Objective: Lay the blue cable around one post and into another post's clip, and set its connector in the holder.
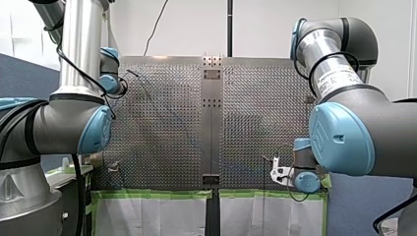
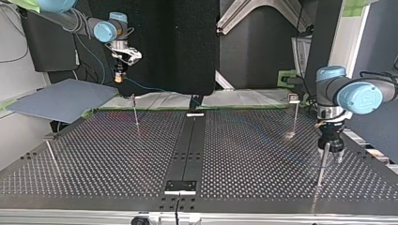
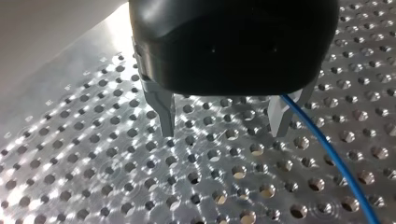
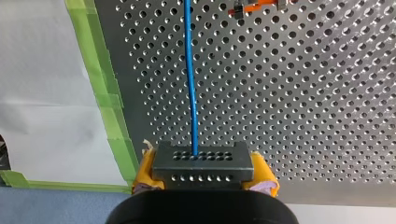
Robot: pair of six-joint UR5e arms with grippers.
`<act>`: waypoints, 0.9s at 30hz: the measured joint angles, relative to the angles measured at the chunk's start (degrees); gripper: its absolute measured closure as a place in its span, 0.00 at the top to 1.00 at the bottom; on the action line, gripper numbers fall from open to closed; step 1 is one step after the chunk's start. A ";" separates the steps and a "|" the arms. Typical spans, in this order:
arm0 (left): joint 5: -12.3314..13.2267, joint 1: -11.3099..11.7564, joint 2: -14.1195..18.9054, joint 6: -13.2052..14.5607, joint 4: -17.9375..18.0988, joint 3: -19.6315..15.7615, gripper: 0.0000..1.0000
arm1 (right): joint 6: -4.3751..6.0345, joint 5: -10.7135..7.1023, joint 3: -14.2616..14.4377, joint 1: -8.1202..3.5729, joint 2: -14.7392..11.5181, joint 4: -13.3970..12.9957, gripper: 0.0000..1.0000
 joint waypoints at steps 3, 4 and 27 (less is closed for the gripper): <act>0.34 0.40 0.00 -1.54 0.18 -0.11 1.00 | -0.01 0.00 0.00 0.09 0.00 0.06 0.00; 0.70 0.55 0.00 -2.17 0.30 -0.19 1.00 | -0.01 0.00 0.00 0.11 0.00 0.06 0.00; 7.32 1.19 0.10 -13.83 3.17 -2.71 1.00 | -0.01 0.00 -0.01 0.33 0.00 -0.17 0.00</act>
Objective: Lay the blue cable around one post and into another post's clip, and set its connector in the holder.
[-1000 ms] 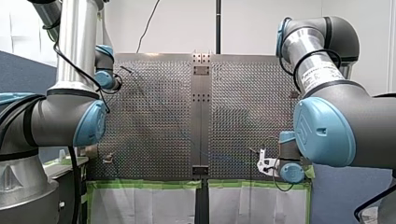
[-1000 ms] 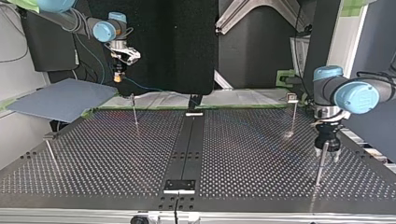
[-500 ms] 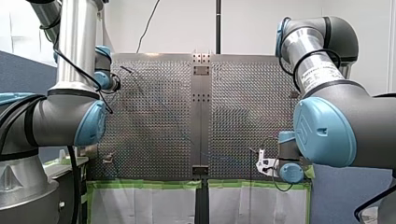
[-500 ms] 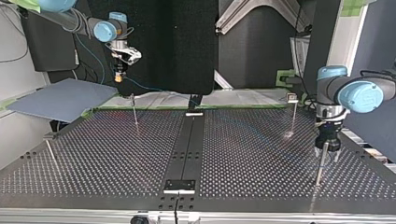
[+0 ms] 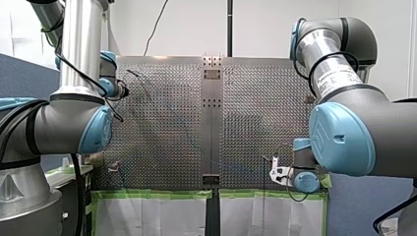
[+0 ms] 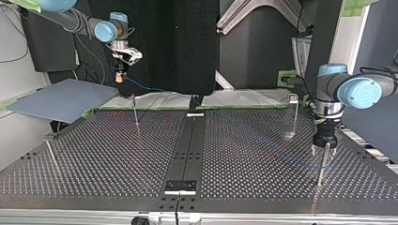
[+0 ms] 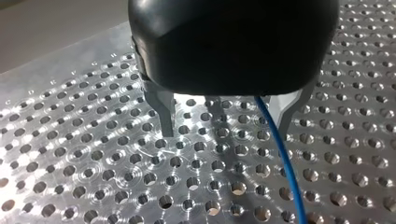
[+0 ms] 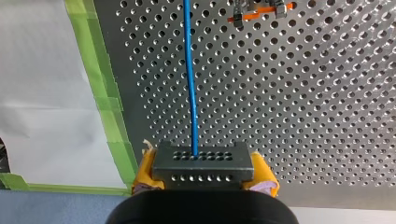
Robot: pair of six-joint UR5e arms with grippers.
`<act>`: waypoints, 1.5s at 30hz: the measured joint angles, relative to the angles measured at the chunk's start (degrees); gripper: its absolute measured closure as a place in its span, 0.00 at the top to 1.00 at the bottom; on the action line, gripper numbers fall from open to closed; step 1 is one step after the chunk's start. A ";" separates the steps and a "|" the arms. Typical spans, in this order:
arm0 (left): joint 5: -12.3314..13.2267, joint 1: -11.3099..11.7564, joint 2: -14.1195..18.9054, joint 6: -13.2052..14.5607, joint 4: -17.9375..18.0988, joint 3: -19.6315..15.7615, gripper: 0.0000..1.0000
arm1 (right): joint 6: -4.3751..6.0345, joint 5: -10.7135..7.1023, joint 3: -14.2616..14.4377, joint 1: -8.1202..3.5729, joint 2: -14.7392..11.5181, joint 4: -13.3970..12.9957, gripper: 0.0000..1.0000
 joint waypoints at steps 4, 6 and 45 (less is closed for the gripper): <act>-0.29 0.06 0.16 -0.30 0.12 -0.02 1.00 | 0.00 0.00 0.00 0.03 0.00 -0.01 0.00; -0.67 0.07 0.32 -0.26 0.11 -0.02 1.00 | 0.00 0.00 0.00 0.02 0.00 -0.01 0.00; -1.60 -0.03 9.65 4.92 -3.48 -5.24 1.00 | -0.01 0.00 -0.02 0.13 0.00 0.18 0.00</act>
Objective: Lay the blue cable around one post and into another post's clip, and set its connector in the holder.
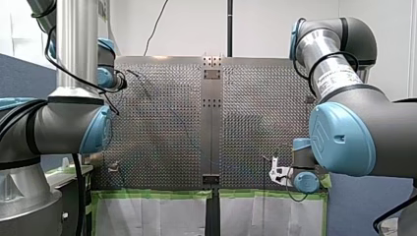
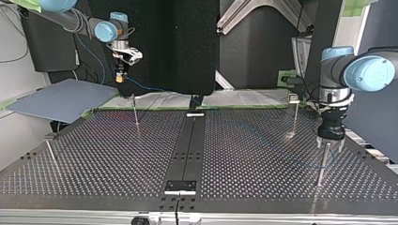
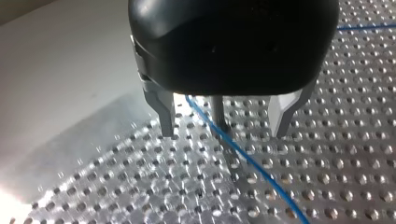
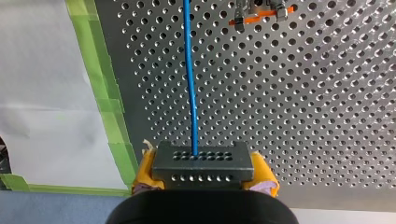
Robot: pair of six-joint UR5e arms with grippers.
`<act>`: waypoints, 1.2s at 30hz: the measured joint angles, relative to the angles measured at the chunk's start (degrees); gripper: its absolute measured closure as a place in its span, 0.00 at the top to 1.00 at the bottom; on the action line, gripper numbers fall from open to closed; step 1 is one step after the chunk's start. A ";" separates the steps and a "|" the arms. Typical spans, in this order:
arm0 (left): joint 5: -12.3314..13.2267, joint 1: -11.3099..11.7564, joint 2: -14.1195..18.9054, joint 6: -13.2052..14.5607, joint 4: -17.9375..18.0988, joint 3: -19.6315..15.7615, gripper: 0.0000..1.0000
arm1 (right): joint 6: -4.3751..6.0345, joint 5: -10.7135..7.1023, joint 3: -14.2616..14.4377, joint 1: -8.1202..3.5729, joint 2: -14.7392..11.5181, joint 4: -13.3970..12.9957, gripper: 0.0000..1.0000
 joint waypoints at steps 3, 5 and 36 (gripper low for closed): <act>-0.06 0.15 1.45 0.11 -0.21 -1.03 1.00 | -0.03 0.00 0.02 0.01 0.00 0.03 0.00; -0.11 0.30 2.65 0.45 -0.46 -1.76 1.00 | -0.05 0.00 0.00 0.05 0.00 0.06 0.00; -3.27 1.54 12.78 16.13 -16.06 0.90 1.00 | 0.01 -0.19 -0.04 0.18 -0.01 -0.44 0.00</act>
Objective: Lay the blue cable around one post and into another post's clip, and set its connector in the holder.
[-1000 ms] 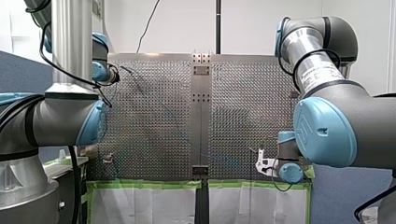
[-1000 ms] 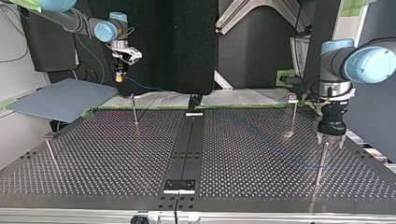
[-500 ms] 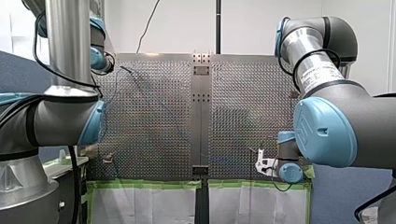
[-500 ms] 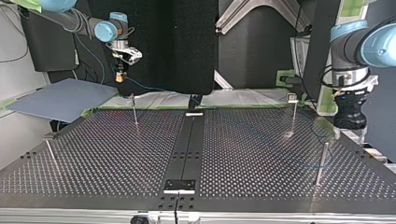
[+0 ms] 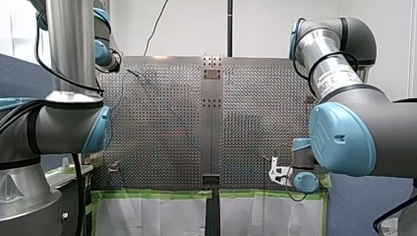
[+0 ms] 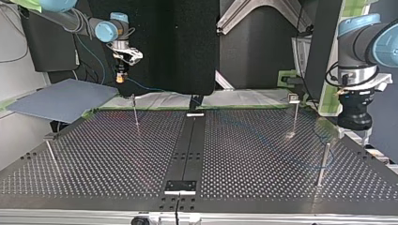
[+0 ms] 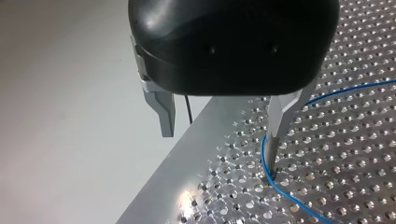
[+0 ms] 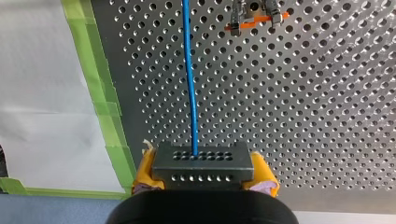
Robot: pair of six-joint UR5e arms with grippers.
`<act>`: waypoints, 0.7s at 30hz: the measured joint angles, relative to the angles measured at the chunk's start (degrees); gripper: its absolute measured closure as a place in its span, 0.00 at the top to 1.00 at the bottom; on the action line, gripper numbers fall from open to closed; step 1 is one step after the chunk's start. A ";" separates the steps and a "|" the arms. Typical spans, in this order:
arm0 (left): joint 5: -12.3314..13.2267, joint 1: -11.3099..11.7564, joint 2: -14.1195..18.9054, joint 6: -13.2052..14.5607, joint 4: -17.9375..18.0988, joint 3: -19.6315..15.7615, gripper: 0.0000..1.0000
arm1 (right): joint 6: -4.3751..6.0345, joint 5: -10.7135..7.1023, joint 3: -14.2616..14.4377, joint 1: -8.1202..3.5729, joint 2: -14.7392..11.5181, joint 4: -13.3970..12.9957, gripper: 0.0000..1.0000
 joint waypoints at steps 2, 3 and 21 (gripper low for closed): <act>-0.13 -0.06 0.08 1.33 -1.33 0.66 1.00 | 0.00 -0.09 0.00 0.00 0.00 0.00 0.00; -0.33 -0.09 0.13 1.93 -1.93 0.96 1.00 | 0.00 -0.11 0.00 0.00 0.00 0.01 0.00; -4.80 -2.88 1.44 12.37 -12.36 8.23 1.00 | -0.09 -0.16 -0.02 0.00 0.01 0.04 0.00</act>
